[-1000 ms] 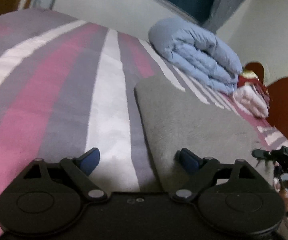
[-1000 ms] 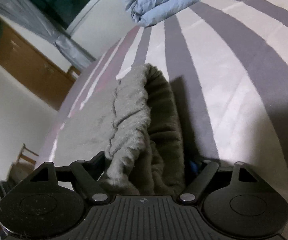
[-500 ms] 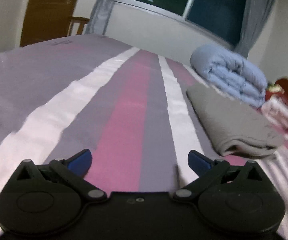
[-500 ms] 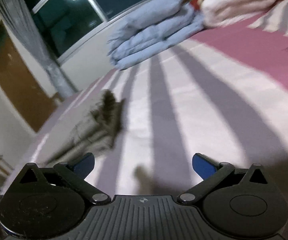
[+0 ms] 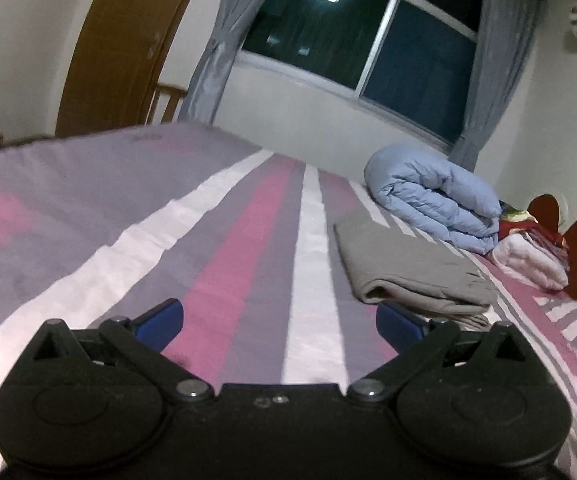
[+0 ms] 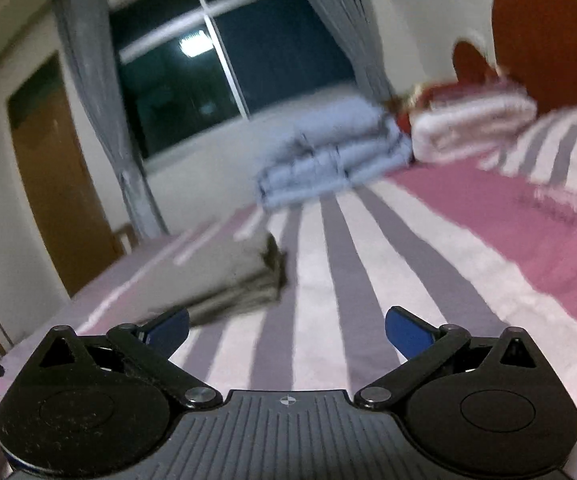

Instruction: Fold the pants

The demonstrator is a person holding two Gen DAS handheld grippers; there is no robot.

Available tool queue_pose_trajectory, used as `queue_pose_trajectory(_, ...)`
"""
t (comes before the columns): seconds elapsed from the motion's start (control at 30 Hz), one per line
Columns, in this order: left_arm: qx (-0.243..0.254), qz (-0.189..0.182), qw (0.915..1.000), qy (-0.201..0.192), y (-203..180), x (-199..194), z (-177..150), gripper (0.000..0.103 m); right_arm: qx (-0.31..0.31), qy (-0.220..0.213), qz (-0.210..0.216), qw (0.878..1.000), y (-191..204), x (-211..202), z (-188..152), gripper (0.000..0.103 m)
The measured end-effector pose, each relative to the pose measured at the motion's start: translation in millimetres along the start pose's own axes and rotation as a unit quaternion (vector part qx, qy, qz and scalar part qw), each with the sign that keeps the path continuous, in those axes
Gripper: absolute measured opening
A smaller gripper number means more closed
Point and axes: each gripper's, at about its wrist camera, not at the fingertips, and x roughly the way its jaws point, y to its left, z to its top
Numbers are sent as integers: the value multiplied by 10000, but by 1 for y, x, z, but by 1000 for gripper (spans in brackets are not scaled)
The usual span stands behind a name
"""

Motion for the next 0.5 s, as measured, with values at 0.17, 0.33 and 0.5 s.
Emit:
queue_pose_trajectory(0.17, 80, -267, 9992, -284, -34, -38, -15, 97, -130, -4, 45, 9999, 25, -21, -13, 103)
queue_pose_trajectory(0.33, 193, -481, 9975, -481, -65, -66, -35, 97, -245, 50, 208, 9995, 45, -37, -28, 103)
queue_pose_trajectory(0.5, 664, -710, 9945, -394, -97, -78, -50, 97, -737, 60, 300, 9968, 70, -46, -39, 103)
